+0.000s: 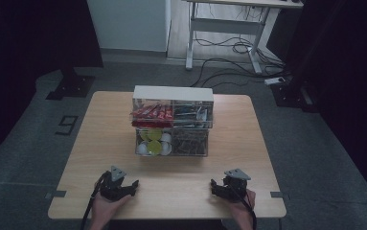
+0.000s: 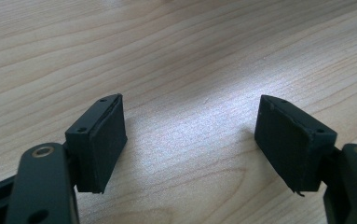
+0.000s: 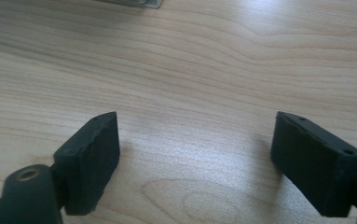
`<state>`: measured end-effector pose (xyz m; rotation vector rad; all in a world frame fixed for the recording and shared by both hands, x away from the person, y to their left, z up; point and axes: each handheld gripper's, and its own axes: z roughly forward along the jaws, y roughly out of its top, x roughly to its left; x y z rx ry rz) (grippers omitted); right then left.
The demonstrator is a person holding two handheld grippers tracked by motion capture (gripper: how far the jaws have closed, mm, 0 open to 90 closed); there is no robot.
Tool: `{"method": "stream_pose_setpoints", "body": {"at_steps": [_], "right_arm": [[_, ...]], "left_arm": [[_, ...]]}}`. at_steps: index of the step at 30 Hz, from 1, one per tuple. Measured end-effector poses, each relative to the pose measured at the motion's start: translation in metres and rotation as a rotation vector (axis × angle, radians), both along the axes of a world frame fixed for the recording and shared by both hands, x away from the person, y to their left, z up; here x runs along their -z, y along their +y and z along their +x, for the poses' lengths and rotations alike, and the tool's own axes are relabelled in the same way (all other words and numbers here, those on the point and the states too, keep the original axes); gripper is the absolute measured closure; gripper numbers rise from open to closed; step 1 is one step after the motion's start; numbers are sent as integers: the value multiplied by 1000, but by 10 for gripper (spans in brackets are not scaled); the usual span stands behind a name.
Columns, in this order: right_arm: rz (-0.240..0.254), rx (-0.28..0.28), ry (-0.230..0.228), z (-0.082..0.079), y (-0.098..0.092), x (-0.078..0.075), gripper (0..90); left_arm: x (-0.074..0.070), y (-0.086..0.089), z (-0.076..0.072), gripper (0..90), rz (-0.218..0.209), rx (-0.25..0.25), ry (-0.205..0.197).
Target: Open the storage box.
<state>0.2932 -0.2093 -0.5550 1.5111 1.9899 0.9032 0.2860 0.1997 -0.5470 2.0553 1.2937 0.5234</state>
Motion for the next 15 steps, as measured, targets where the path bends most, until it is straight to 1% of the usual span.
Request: {"method": "stream_pose_setpoints", "body": {"at_steps": [5, 9, 12, 15], "right_arm": [[2, 12, -3, 0, 0, 0, 195], [8, 17, -11, 0, -4, -1, 258], [43, 18, -4, 1, -8, -3, 288], [58, 30, -21, 0, -13, -6, 308]], "left_arm": [[0, 0, 0, 247, 0, 0, 0], [0, 0, 0, 247, 0, 0, 0], [0, 0, 0, 248, 0, 0, 0], [0, 0, 0, 248, -1, 0, 0]]}}
